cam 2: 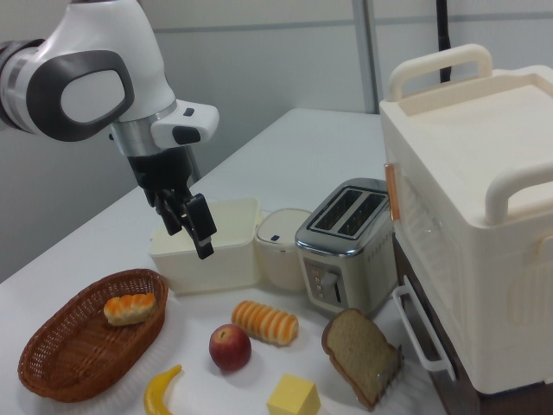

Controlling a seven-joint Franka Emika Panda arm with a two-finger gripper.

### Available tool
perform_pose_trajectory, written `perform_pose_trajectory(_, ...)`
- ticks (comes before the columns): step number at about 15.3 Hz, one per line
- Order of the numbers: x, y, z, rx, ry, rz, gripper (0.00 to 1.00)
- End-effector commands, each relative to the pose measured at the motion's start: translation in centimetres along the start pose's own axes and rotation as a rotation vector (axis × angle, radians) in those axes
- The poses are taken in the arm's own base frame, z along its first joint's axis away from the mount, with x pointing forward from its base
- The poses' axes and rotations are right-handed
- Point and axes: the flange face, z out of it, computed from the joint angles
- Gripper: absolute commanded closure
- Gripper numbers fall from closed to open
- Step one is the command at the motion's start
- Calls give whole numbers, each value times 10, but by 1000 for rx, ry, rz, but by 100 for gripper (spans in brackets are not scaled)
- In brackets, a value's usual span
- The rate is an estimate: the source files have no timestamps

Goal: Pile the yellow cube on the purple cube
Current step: 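Move the open gripper over the yellow cube and lower it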

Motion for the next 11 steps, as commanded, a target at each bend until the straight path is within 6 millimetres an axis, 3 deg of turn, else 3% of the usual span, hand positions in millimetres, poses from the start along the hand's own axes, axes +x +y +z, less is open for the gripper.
perform_pose_trajectory(1,-5,3,18,-9,-63,-13,0)
perform_pose_trajectory(11,2,-11,48,-12,-46,-20,0)
